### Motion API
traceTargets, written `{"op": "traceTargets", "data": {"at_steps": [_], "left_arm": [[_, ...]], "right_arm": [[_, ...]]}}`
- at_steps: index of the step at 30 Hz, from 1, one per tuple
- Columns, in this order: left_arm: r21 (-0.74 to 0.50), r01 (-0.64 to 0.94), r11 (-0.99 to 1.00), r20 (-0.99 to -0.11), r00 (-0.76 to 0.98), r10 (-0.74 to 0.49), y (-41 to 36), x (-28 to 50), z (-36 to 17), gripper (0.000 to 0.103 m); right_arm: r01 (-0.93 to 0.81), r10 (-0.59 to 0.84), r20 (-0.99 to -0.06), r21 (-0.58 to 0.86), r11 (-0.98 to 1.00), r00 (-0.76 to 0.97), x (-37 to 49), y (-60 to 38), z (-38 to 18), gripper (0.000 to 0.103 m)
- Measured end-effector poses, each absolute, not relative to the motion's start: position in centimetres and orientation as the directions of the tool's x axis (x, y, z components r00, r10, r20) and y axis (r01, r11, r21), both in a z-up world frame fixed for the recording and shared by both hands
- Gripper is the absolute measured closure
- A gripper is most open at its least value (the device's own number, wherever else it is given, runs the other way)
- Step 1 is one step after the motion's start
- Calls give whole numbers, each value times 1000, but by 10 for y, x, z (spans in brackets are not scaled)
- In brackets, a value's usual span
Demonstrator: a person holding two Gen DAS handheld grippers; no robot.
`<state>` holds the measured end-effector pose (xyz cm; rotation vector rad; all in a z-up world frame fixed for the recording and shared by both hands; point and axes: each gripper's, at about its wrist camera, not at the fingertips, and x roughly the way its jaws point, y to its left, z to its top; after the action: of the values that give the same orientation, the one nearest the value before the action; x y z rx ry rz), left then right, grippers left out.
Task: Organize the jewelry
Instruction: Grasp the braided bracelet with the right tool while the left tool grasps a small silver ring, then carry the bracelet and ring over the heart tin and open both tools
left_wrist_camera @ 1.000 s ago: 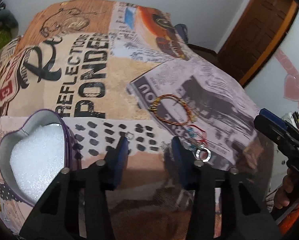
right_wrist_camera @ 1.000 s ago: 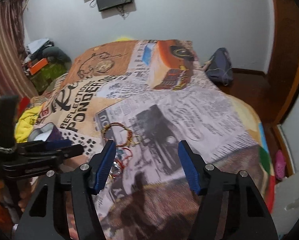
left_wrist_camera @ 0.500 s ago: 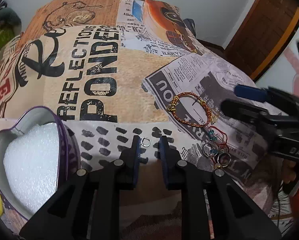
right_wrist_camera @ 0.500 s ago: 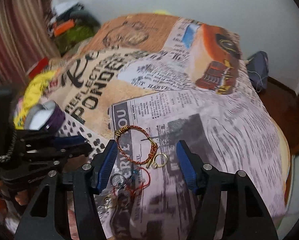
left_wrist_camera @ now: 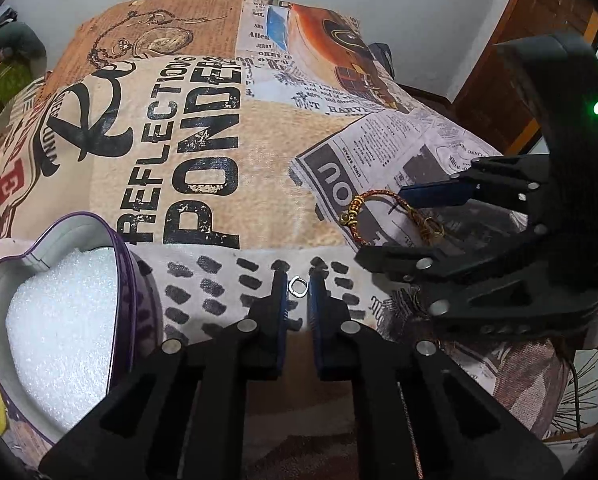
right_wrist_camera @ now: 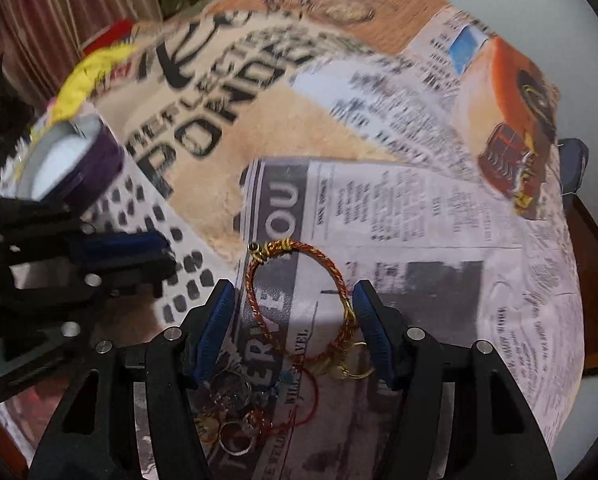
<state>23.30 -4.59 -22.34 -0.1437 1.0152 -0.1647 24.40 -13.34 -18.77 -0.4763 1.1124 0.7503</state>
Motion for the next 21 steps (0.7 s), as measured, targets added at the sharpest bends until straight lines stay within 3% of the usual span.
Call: {"op": "traceTargets", "data": {"at_steps": [5,7,9,13,21], "left_arm": [[-209,72,975,-827,519,-216,-45,233,-224,94],[-216,75,974,-825,520,-223,-44,232,-224,94],[-222,76,972,-821,523,-228,-44,231,-223,94],[-237,77,968,-811,533,-241,-42,228,-219,94],[-248,91,965,-777,577,-254,-35,213,-195,94]], "right_arm": [[-746,304,-916,7,666,263,242,-133,-188,47],[-742,314,-911,13,670,267,242,-135,-188,59],[-739,315,-910,15,674,270,241,-133,-188,79],[-726,312,-907,10,688,283,243,-132,-188,91],[-691,324,-899,33,722,296,237,-137,-177,96]]}}
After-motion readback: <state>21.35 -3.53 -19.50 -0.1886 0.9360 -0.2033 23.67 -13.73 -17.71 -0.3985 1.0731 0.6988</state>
